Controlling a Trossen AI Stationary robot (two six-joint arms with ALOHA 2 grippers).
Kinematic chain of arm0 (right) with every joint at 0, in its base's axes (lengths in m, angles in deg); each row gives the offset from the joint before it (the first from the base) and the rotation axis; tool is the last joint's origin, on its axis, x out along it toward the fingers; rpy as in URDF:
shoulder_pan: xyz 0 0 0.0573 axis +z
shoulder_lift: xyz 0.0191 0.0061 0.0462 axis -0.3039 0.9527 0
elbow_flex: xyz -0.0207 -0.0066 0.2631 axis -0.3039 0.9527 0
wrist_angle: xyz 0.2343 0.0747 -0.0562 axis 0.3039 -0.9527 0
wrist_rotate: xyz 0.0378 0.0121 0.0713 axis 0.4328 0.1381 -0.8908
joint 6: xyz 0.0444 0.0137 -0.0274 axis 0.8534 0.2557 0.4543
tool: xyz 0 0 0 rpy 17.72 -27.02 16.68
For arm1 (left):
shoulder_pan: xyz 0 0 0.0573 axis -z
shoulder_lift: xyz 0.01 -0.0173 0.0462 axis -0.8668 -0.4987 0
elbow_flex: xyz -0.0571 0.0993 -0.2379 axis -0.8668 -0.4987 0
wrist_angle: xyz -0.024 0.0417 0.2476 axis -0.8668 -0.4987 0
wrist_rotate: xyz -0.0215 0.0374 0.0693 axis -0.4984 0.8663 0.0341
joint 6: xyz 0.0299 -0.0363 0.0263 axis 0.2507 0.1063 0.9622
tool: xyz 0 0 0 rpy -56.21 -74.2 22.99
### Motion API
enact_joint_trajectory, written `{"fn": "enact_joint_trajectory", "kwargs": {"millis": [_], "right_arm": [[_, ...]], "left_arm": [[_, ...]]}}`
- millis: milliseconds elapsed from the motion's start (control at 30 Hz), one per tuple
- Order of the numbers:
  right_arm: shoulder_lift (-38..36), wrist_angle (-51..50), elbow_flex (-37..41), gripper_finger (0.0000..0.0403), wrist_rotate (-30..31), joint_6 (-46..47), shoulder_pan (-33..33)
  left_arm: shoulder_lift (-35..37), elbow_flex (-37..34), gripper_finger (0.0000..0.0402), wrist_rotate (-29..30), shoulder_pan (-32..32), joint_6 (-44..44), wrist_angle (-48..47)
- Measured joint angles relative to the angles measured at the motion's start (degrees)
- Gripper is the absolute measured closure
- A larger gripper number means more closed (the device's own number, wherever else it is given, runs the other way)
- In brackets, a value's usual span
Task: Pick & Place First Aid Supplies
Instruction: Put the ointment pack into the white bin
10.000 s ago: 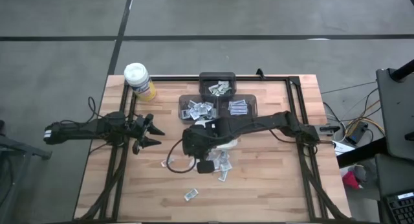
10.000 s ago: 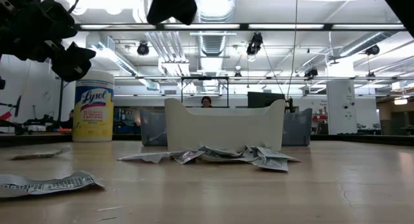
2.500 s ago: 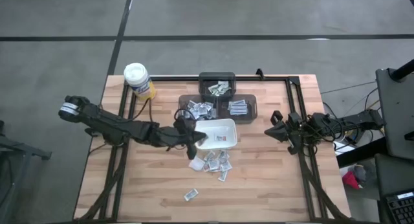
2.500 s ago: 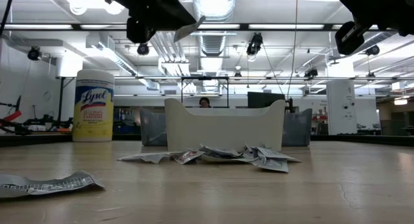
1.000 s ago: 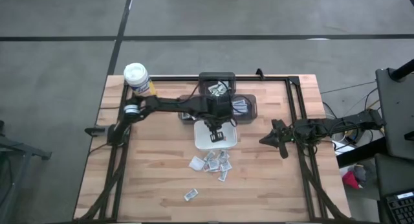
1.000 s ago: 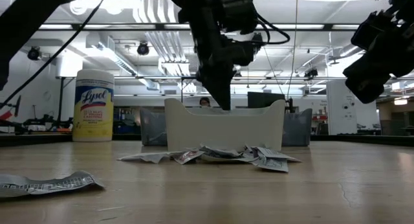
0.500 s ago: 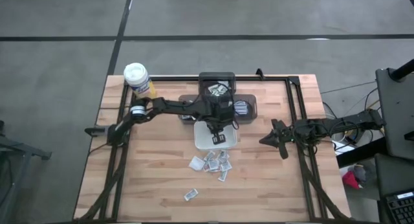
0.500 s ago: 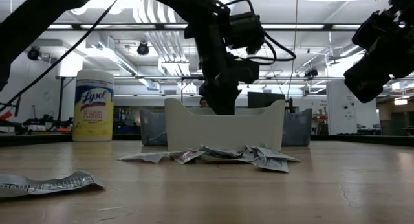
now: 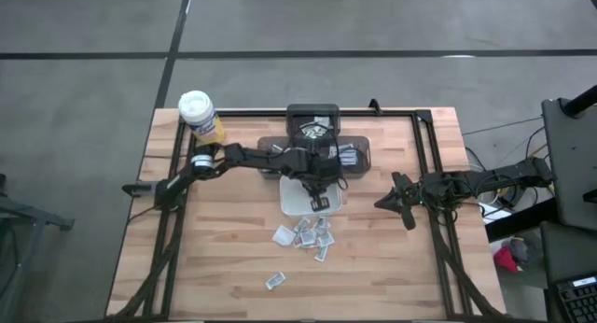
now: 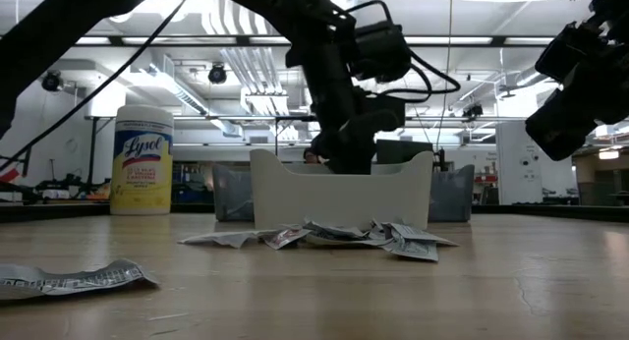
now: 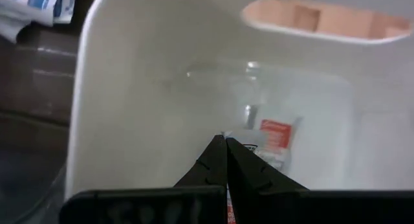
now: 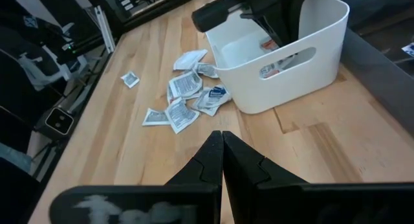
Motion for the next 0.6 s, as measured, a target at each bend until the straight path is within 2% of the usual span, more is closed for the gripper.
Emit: {"fn": "enact_joint_trajectory", "kwargs": {"millis": [167,433,600], "right_arm": [[0.0,-0.2,0.0,0.0394,0.0,0.0,0.0],[0.0,-0.2,0.0,0.0394,-0.1,-2.0,0.0],[0.0,-0.2,0.0,0.0394,-0.1,-3.6,0.0]], "left_arm": [[0.2,0.0,0.0383,0.0,0.7,-0.1,0.6],[0.3,0.1,0.0305,0.1,1.5,-5.6,0.3],[0.6,4.4,0.0272,0.1,1.6,-11.0,-5.0]]}}
